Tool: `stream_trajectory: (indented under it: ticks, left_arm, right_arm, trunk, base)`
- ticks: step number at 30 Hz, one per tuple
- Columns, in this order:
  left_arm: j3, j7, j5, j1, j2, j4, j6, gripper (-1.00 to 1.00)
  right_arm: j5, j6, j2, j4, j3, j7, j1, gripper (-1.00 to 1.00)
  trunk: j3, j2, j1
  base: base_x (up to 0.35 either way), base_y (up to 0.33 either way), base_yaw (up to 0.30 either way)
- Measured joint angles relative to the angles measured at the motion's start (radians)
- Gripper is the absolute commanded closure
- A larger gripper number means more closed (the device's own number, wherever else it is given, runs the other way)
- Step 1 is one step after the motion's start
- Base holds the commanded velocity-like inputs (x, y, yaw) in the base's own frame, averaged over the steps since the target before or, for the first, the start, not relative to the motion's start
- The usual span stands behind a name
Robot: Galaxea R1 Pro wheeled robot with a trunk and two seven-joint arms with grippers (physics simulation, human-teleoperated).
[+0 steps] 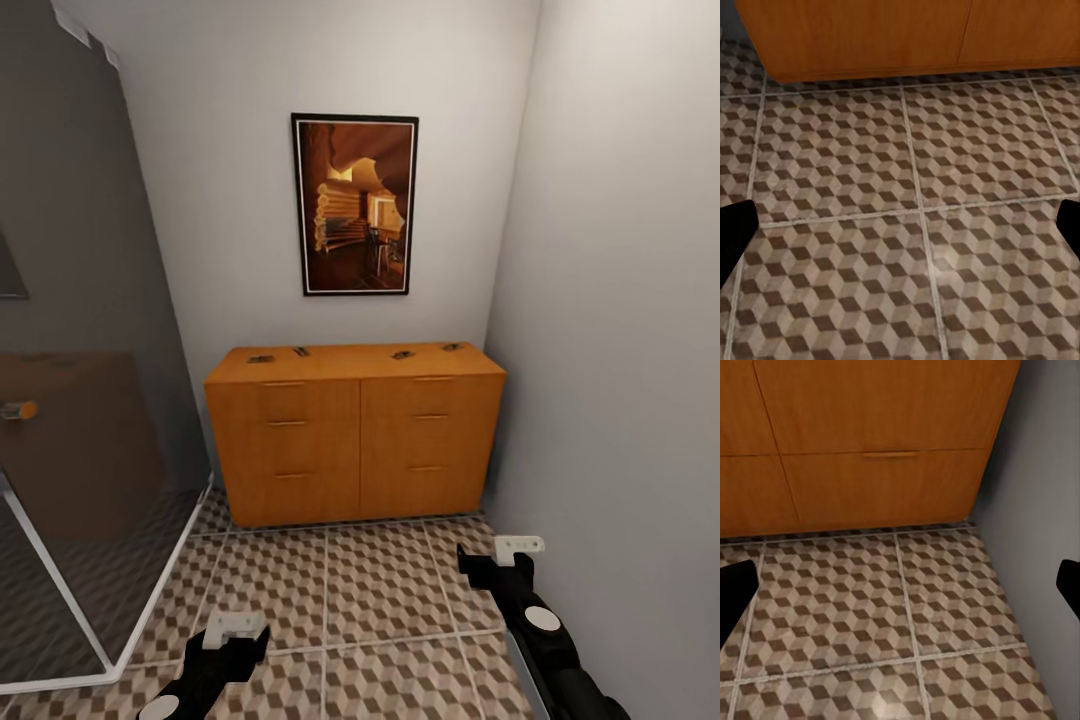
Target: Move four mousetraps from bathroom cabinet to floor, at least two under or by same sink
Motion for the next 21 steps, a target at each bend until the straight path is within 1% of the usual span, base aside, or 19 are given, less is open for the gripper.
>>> stream_trajectory:
  ticks: [13,17,21]
  left_arm:
    - [0.0,0.0,0.0,0.0,0.0,0.0,0.0,-1.0]
    - [0.0,0.0,0.0,0.0,0.0,0.0,0.0,-1.0]
    - [0.0,0.0,0.0,0.0,0.0,0.0,0.0,-1.0]
  right_arm:
    - [0.0,0.0,0.0,0.0,0.0,0.0,0.0,-1.0]
    - [0.0,0.0,0.0,0.0,0.001,0.0,0.0,-1.0]
    - [0.0,0.0,0.0,0.0,0.001,0.0,0.0,-1.0]
  trunk:
    - [0.0,0.0,0.0]
    - [0.0,0.0,0.0]
    - [0.0,0.0,0.0]
  base:
    - [0.222,0.0,0.0]
    - [0.137,0.0,0.0]
    - [0.054,0.0,0.0]
